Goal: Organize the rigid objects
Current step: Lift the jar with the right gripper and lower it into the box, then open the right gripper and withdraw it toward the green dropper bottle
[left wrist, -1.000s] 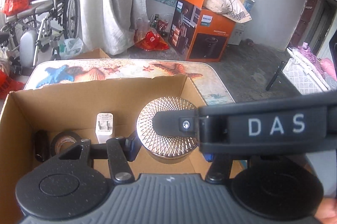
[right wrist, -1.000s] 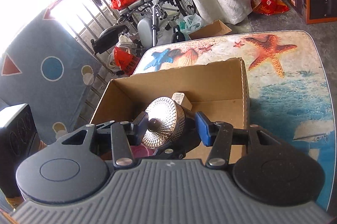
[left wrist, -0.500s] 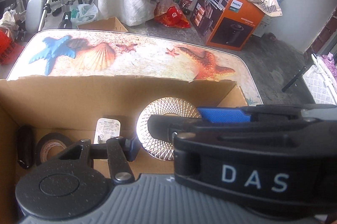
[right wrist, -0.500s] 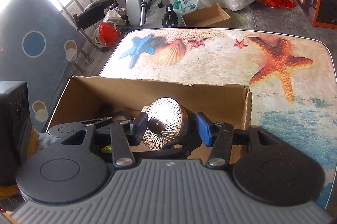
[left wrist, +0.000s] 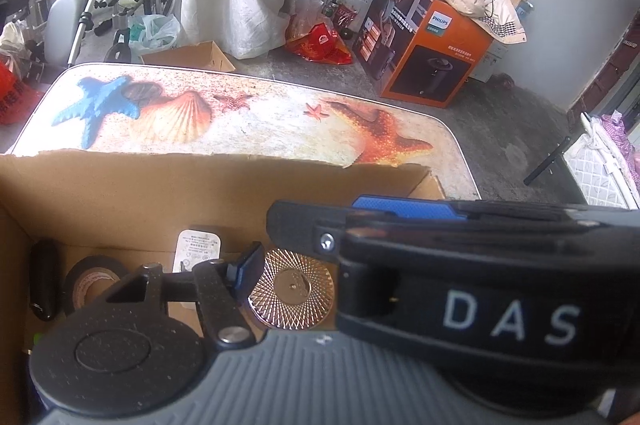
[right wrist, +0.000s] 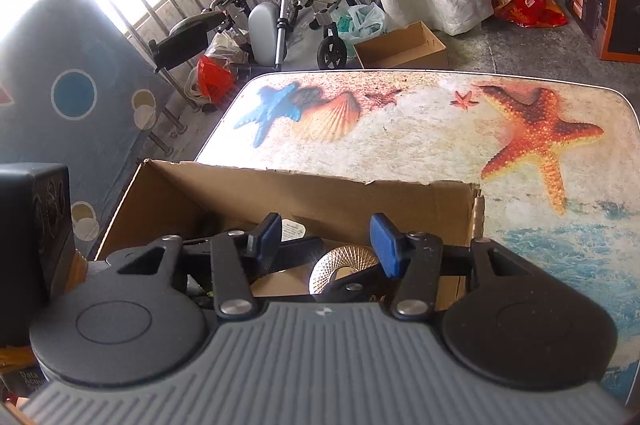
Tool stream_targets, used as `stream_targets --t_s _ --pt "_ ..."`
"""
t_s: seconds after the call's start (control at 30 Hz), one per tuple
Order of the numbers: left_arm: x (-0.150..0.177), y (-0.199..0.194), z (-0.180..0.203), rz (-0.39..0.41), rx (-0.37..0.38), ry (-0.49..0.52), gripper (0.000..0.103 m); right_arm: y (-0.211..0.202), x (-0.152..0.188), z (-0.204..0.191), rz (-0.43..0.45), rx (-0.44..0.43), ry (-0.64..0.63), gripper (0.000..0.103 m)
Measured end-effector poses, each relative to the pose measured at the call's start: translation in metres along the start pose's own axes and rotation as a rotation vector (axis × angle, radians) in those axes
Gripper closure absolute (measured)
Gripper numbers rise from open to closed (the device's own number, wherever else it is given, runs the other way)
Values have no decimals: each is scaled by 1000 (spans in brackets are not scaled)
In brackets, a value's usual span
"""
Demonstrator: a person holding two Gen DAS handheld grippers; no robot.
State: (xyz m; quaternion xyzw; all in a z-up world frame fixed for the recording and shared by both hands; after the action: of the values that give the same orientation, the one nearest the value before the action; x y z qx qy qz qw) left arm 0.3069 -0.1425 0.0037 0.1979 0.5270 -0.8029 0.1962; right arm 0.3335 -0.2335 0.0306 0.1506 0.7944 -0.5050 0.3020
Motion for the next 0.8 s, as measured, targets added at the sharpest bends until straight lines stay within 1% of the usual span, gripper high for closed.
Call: stream_targets --t_s 0.07,0.2,0.3,0.37,0.4,0.43,0.53,0.63,0.7,0.8 --pt "4 -15 4 22 18 11 30 -18 4 -6 44 -6 9 54" --pt "18 -57 11 78 70 42 20 -64 24 -21 151 -20 50 53" --pt "34 -87 18 110 88 78 16 -105 47 -37 248 -34 51 48" --pt "49 -109 20 124 108 95 14 -130 63 -51 306 -19 29 44" --pt "57 -119 20 138 123 106 11 -139 70 -56 326 -15 20 41" --pt "65 -129 20 150 131 121 10 -152 79 -62 348 -19 17 39" --pt "93 -153 19 172 132 169 9 -182 105 -78 380 -52 18 36" --pt "122 -171 15 182 147 198 8 -208 135 -94 418 -59 13 33" --pt "144 -181 10 174 166 210 4 -219 152 -103 424 -75 12 32" --pt "174 -189 1 157 184 242 4 -225 178 -116 412 -102 15 32"
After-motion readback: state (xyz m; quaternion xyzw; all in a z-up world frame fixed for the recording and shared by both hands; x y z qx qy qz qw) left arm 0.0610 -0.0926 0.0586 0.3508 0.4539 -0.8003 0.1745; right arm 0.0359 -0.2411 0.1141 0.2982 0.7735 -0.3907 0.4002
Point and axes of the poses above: each gripper's, at about its wrist camera, not at the fingertips, and y roughly the way its jaws point, z to its right, x to its underside, the point moved 3 cm from there along y, roughly the way its jaws point, and after that the axes turned 9 degrees about -y, right-handed, at the moved point
